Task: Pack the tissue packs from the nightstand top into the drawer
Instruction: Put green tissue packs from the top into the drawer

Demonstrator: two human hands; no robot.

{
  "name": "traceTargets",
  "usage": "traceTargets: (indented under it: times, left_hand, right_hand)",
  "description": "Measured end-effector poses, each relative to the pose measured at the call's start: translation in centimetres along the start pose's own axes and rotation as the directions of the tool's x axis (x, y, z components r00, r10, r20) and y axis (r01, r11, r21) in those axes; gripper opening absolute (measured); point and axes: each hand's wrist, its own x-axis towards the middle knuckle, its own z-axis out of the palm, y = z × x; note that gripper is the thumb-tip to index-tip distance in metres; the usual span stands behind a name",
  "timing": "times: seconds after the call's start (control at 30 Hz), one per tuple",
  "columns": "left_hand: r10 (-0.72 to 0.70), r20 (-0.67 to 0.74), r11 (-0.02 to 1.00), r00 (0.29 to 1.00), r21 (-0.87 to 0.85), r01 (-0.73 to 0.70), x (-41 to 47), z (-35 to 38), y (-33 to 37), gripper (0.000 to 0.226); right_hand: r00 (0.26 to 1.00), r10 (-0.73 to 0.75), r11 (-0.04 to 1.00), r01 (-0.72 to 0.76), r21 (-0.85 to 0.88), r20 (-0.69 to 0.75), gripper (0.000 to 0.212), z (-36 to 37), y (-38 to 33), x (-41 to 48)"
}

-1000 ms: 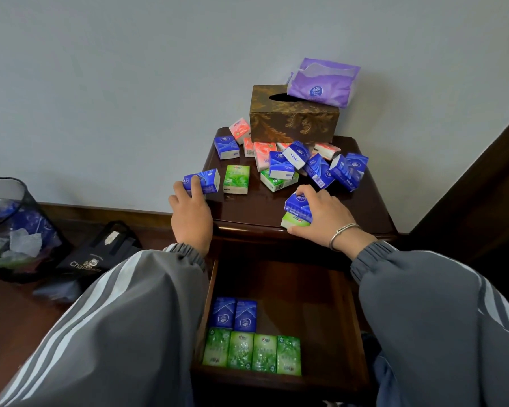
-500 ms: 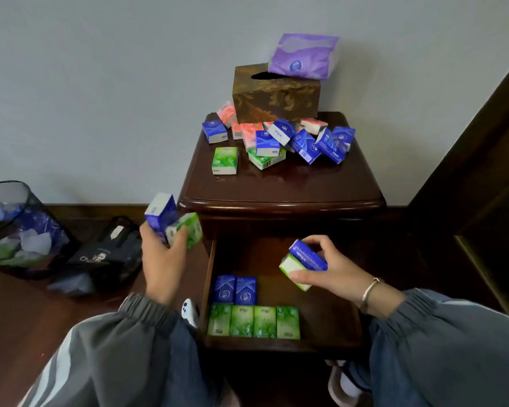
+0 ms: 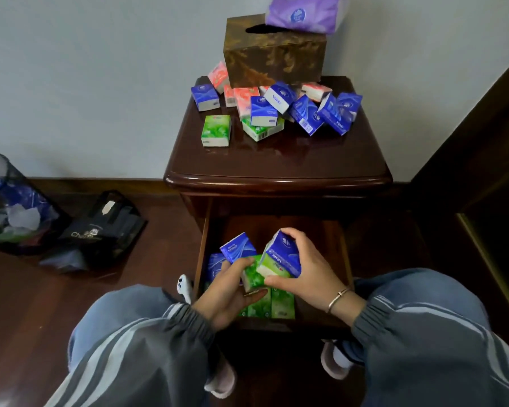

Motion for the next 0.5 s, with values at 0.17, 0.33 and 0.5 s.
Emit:
traceTargets:
  times: [0.17, 0.33, 0.5]
  left_hand:
    - [-0.019, 0.164, 0.998, 0.986, -0.059, 0.029, 0.3, -0.2, -0.3, 0.06]
    - [0.005, 0.246, 0.999, 0.969, -0.04, 0.005, 1.1, -0.6, 0.1, 0.069]
    - [-0.004, 0.271, 1.0, 0.963, -0.028, 0.012, 2.2, -0.7, 1.0, 0.064]
  right_hand:
    - [1.0, 0.001, 0.997, 0.001, -0.082, 0.03, 0.097, 1.5, -0.5, 0.5]
    - [0.964, 0.078, 0.921, -0.167, 0.352, 0.253, 0.083, 0.8, 0.0, 2.2]
    - [0.959, 0.163, 0.603, -0.284, 0.746, 0.233, 0.044, -0.1, 0.8, 4.1]
